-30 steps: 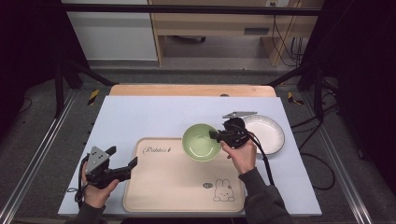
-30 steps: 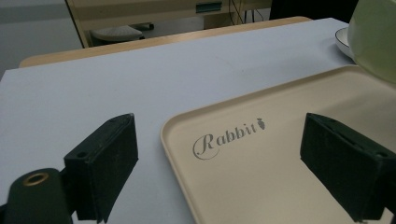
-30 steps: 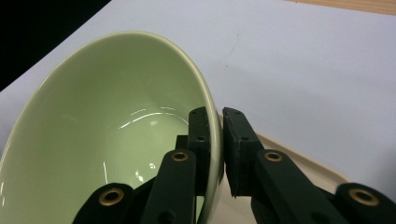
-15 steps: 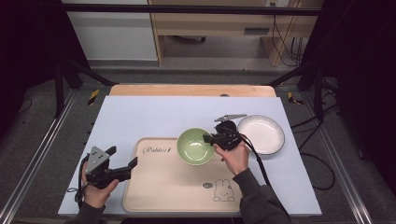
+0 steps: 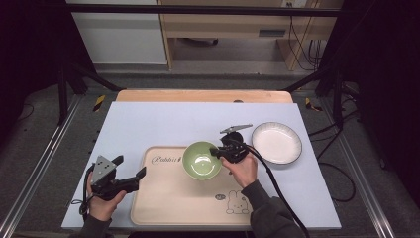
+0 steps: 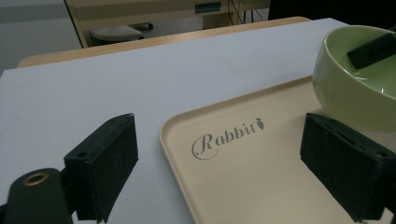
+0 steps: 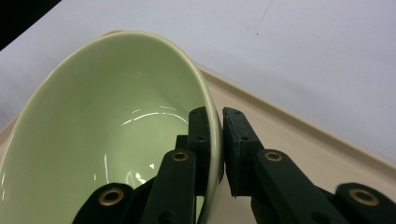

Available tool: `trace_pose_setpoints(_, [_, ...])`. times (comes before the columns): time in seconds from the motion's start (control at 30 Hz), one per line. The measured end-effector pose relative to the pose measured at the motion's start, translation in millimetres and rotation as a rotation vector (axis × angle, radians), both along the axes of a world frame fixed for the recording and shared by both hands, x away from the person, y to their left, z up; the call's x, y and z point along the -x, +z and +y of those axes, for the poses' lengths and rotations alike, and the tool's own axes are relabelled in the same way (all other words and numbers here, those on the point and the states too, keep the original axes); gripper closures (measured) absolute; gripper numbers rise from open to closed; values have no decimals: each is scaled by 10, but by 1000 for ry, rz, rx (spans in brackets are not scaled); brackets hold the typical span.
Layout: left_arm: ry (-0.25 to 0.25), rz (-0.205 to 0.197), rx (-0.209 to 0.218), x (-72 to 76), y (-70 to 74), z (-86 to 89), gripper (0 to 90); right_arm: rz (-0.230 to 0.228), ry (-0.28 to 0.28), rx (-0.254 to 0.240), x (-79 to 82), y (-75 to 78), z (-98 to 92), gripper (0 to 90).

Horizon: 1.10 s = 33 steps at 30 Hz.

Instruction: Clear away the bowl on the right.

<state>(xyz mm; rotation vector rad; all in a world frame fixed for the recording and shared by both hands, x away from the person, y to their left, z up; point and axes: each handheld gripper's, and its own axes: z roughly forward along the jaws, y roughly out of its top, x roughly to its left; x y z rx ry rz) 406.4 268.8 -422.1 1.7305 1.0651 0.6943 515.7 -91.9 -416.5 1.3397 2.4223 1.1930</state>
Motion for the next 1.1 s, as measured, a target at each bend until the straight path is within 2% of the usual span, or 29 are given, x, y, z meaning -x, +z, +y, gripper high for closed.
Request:
trace_pose_setpoints(0.23, [0,0,-1,-1,0,1,110,18,17,19,-4,-86,93,823])
trace_pose_setpoints(0.9, [0,2,-2,-2,-5,-3,111,52,35,54,-30,-205,160,820])
trace_pose_setpoints(1.1, [1,3,-2,-2,-5,-2,111,61,34,50,-45,-218,150,820])
